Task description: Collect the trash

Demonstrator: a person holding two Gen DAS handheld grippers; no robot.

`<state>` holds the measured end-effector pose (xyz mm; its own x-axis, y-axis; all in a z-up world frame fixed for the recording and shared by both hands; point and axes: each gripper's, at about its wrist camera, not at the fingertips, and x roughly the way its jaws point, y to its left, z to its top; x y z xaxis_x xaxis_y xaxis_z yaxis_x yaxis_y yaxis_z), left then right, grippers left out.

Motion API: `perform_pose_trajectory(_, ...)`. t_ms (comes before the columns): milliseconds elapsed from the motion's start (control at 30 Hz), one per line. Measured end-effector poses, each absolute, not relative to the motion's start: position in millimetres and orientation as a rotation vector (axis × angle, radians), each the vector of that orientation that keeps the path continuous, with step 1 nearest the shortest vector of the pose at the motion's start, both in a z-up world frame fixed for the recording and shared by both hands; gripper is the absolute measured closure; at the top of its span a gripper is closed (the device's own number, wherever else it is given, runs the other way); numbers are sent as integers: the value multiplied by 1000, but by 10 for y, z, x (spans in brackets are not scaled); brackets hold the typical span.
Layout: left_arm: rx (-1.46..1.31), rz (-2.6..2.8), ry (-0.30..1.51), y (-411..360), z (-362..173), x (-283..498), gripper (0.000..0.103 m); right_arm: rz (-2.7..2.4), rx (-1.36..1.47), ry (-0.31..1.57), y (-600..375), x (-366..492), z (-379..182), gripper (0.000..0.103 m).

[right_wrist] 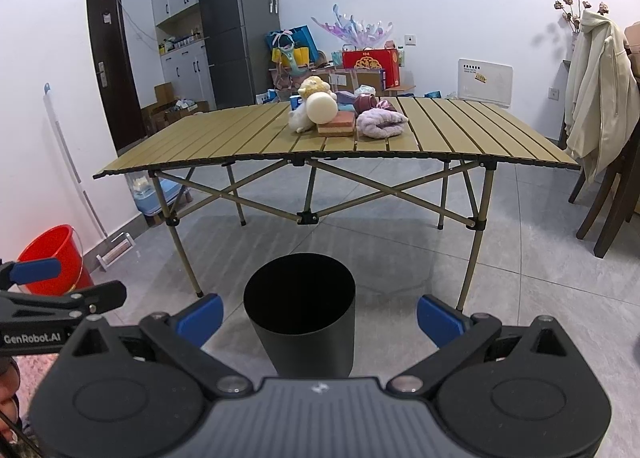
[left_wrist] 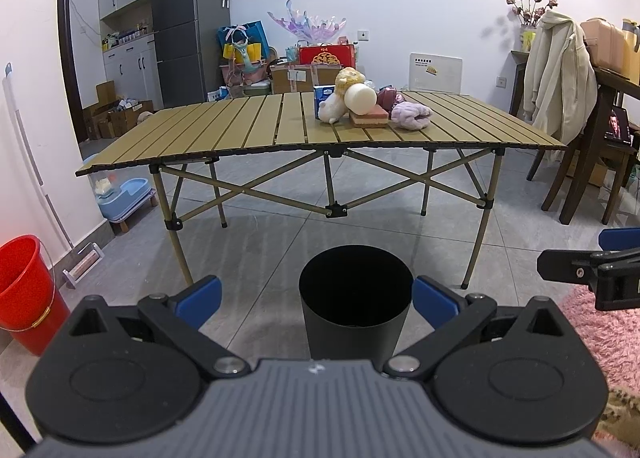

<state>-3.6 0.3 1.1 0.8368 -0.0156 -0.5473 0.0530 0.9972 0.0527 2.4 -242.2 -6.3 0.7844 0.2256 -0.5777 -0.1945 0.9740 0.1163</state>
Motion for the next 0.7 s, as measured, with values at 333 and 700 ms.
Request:
perform_pose_trajectory(333, 67, -37, 578, -2, 6, -38, 0, 226, 50, 632, -2432, 32, -108, 0)
perform_pose_trajectory(700, 67, -37, 578, -1, 7, -38, 0, 223, 47, 634, -2415, 34, -101, 0)
